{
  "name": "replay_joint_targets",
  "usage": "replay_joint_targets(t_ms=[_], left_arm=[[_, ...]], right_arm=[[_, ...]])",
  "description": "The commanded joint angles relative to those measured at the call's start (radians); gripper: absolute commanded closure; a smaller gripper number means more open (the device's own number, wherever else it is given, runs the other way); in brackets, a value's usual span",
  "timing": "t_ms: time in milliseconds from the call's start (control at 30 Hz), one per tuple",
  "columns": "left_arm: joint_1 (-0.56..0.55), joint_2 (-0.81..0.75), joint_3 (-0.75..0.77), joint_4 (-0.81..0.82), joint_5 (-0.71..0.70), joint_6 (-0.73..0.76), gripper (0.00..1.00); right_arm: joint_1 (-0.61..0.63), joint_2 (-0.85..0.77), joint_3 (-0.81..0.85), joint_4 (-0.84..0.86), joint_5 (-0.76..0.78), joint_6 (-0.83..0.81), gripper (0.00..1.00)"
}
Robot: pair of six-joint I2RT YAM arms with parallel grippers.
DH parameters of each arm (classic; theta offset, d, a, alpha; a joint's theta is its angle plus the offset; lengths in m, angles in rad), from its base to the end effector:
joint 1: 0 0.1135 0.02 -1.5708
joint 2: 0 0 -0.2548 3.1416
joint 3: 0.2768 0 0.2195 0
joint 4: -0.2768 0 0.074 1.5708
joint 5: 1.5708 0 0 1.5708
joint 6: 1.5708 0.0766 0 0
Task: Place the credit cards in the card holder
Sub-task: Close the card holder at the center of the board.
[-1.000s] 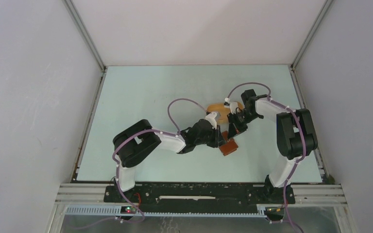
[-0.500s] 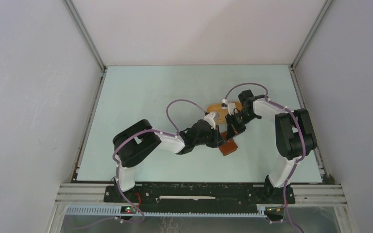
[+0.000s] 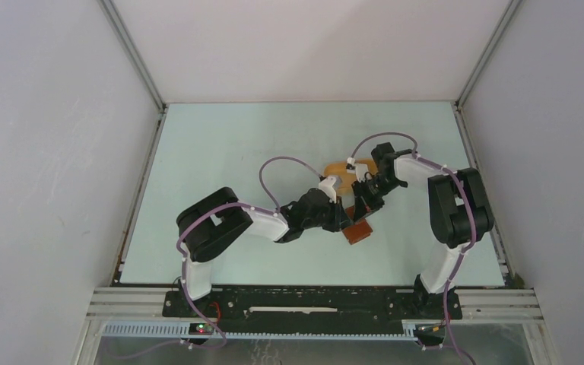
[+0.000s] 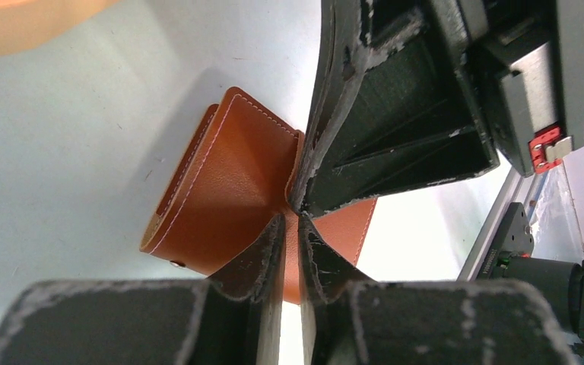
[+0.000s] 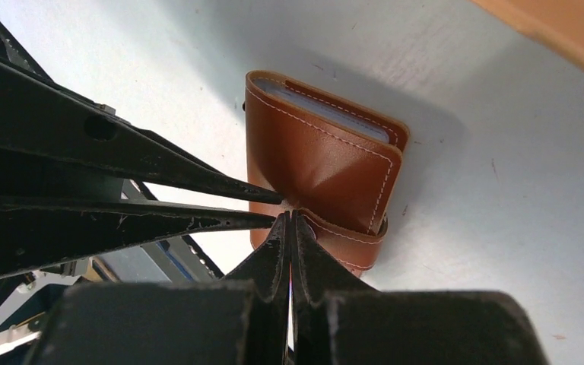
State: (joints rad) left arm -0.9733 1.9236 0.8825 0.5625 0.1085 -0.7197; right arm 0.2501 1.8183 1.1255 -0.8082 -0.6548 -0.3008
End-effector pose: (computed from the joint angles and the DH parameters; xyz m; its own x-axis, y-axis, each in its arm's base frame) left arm 0.2180 -0.3352 0.1316 -0.7722 -0.0299 -0.6346 0.4880 0.6118 -0.6226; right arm 0.2720 0.1176 0.1374 -0.8528 -0.4604 -0.2466 -0.5132 0.6508 0.5596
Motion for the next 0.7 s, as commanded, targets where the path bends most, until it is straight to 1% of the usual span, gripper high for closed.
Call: replay_joint_targets(t_ms=[0,233,333,400,467,567,667], left_arm=[[0.008,0.000,-0.042,-0.072,-0.018,0.008,0.83],[0.010,-0.013,-0.047,-0.072,-0.017,0.008,0.83],[0.010,-0.018,-0.048,-0.069,-0.009,0.007,0.83],[0.010,-0.025,-0.050,-0.069,-0.007,0.005,0.83],[0.010,-0.030,-0.051,-0.067,-0.004,0.005,0.83],[0.010,-0.033,-0.051,-0.067,-0.004,0.005,0.83],[0.010,-0.026,-0.046,-0.066,0.001,0.002,0.83]], right_arm=[[0.000,0.033,-0.012,-0.009,0.064,0.006,1.00],[-0.023,0.018,-0.021,0.007,0.060,0.021,1.00],[-0.032,0.013,-0.007,-0.018,-0.027,-0.014,1.00],[-0.031,-0.005,0.006,-0.032,-0.079,-0.046,0.90],[-0.029,-0.031,0.015,-0.046,-0.135,-0.074,0.77],[-0.031,-0.070,0.027,-0.076,-0.212,-0.122,0.67],[-0.040,-0.114,0.031,-0.092,-0.248,-0.160,0.62]])
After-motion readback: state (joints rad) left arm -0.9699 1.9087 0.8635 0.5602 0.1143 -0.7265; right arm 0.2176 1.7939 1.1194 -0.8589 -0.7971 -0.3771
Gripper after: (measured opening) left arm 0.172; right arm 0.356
